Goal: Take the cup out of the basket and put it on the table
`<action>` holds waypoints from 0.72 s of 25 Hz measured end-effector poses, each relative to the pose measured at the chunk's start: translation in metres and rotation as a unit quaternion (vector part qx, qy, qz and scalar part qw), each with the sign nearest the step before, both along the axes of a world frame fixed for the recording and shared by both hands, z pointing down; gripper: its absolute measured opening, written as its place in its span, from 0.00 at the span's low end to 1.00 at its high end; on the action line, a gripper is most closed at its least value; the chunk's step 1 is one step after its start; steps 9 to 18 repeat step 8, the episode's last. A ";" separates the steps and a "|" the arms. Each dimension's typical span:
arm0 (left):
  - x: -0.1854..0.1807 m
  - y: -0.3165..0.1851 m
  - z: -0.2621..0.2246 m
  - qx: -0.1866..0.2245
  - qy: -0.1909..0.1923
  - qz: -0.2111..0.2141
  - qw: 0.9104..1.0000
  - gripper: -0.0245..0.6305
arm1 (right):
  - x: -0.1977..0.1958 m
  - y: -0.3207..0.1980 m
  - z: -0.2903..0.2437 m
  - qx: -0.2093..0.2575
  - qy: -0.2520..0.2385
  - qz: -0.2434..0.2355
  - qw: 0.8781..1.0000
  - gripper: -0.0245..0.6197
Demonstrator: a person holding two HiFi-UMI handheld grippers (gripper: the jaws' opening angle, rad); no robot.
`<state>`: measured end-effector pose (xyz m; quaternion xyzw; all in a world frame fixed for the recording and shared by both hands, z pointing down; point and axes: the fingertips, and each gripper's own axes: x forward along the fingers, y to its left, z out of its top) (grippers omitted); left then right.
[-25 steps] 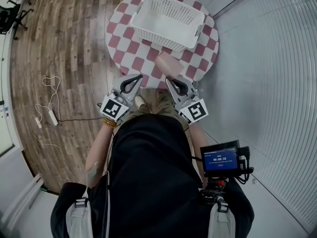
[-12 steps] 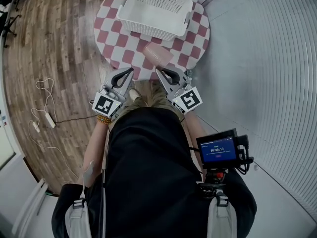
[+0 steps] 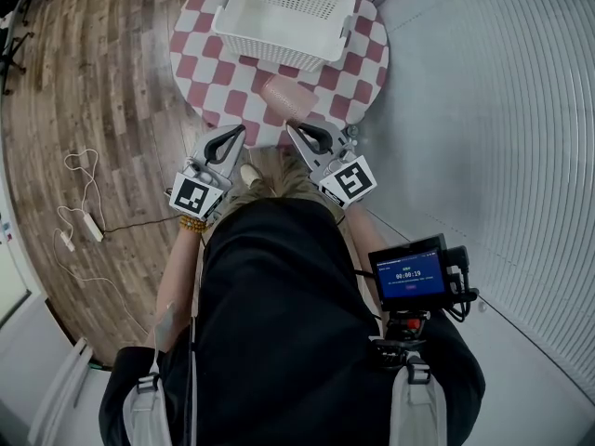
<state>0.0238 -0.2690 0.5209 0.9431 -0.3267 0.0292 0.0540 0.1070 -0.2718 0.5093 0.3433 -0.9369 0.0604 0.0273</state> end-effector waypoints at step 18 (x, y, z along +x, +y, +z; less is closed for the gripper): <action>-0.003 -0.004 -0.008 0.016 0.013 -0.002 1.000 0.04 | -0.004 -0.003 0.000 -0.004 0.002 -0.003 1.000 0.07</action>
